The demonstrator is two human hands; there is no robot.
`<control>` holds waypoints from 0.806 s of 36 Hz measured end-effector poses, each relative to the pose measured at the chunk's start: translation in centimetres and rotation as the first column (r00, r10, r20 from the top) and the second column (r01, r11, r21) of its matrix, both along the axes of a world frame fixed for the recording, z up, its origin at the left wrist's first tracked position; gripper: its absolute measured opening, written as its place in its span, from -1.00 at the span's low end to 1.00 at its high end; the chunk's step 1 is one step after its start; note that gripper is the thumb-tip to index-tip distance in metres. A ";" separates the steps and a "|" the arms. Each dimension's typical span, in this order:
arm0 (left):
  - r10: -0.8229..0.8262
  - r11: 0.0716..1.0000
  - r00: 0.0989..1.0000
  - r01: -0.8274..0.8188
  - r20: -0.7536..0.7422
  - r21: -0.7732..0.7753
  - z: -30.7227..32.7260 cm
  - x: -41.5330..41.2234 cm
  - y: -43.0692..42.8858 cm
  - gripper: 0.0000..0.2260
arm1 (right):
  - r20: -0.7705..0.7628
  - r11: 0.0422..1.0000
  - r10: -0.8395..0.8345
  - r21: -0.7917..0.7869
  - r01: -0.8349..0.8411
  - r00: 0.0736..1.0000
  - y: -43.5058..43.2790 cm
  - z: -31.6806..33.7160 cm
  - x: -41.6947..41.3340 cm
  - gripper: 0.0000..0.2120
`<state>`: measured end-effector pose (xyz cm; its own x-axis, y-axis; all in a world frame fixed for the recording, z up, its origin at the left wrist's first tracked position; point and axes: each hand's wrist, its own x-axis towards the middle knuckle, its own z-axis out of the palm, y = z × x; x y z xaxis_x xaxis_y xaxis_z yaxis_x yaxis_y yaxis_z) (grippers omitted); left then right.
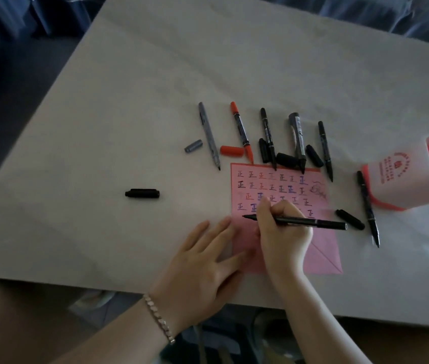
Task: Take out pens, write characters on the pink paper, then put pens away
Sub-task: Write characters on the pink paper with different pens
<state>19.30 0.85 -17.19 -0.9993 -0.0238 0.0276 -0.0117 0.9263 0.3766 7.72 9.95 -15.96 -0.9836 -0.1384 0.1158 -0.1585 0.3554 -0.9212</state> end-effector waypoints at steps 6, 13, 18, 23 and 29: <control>0.004 0.999 1.000 -0.004 -0.023 0.039 -0.1 0.0 -0.1 -0.71 | -0.033 1.000 0.007 0.029 -0.006 0.999 0.0 -0.5 0.0 -0.68; 0.014 0.997 0.999 -0.011 -0.038 0.074 0.0 -0.1 -0.1 -0.70 | -0.071 0.995 0.070 0.072 -0.065 0.995 0.0 -0.8 -0.1 -0.70; 0.019 0.995 0.999 -0.014 -0.051 0.095 -0.1 -0.1 0.0 -0.72 | -0.104 0.991 0.102 0.095 -0.092 0.989 -0.1 -0.9 -0.1 -0.69; 0.017 0.996 0.999 -0.013 -0.050 0.085 -0.1 -0.1 -0.1 -0.71 | -0.125 0.996 0.037 0.085 -0.026 0.992 -0.1 -1.0 0.0 -0.69; 0.031 0.995 0.995 -0.023 -0.090 0.096 -0.3 0.0 0.0 -0.73 | -0.097 0.996 0.036 0.085 -0.028 0.995 0.0 -1.0 -0.1 -0.69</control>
